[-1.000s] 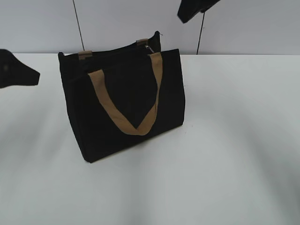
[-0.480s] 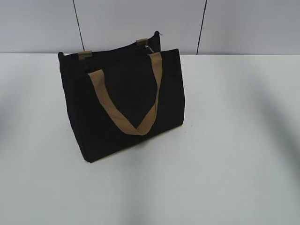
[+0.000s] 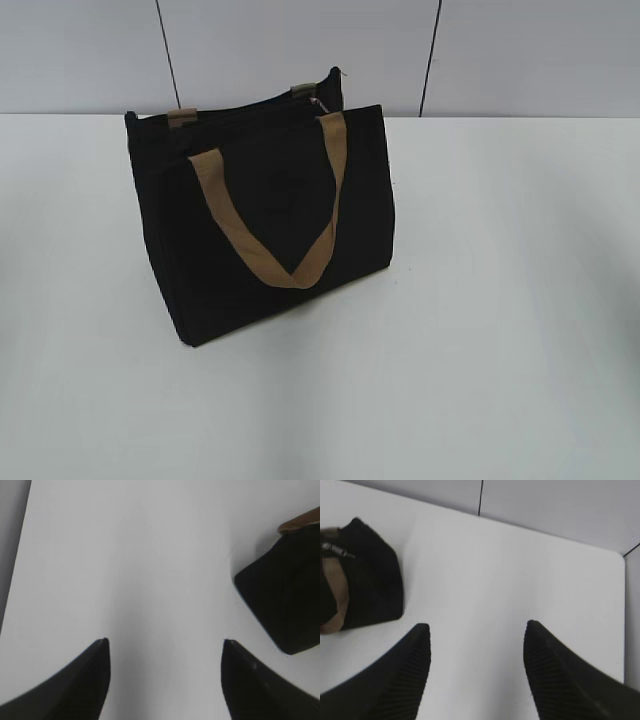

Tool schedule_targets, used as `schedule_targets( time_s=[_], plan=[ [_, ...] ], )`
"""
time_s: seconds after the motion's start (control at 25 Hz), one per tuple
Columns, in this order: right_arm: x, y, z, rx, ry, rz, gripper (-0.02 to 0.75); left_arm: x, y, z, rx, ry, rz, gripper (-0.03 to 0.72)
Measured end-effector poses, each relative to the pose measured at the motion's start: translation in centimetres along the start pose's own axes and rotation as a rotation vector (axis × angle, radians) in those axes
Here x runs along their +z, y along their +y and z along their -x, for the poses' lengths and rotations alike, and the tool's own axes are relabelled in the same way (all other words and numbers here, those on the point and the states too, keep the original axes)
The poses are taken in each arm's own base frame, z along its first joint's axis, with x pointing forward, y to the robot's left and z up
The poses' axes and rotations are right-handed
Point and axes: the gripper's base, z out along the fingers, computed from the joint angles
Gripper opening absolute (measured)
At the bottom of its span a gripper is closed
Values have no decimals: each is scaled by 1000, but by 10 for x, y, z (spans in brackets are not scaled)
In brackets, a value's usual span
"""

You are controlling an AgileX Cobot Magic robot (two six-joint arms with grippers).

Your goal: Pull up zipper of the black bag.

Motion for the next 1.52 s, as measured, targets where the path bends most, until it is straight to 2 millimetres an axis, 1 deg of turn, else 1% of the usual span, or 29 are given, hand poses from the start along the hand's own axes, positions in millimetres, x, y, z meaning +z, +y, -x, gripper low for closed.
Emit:
schedule_targets(
  time_s=[0.04, 0.12, 0.16, 0.32, 0.44, 0.56, 0.64, 0.72, 0.8, 0.92, 1.04, 1.28, 1.4, 1.52],
  plan=[
    [-4, 4, -12, 4, 10, 9, 452, -5, -1, -11, -4, -12, -6, 517],
    [-2, 10, -41, 15, 54, 28, 452, -12, -4, -32, -12, -27, -19, 513],
    [-2, 13, -56, 19, 70, 33, 452, -18, -5, -46, -14, -44, -22, 512],
    [0, 24, -112, 31, 108, 41, 452, -11, -12, -94, -37, -10, -61, 510],
    [4, 33, -161, 38, 140, 48, 452, -8, -16, -125, -53, 5, -88, 510],
    [16, 40, -201, 50, 182, 58, 452, -10, -18, -145, -55, -8, -95, 510],
    [22, 44, -223, 55, 194, 60, 452, -11, -19, -155, -53, -15, -95, 510],
    [26, 47, -241, 62, 195, 59, 452, -15, -19, -161, -51, -38, -94, 510],
    [27, 49, -253, 65, 186, 57, 452, -19, -19, -164, -50, -70, -93, 510],
    [21, 52, -261, 58, 140, 49, 452, -24, -20, -170, -48, -122, -90, 510],
    [10, 54, -266, 44, 61, 36, 452, -28, -20, -176, -47, -167, -88, 510],
    [-12, 59, -283, 22, -112, 2, 452, -45, -21, -191, -40, -303, -82, 510],
    [-21, 62, -292, 12, -191, -13, 451, -53, -22, -200, -35, -379, -78, 510],
    [-26, 63, -296, 7, -234, -21, 451, -55, -22, -202, -34, -392, -76, 510]
  ],
)
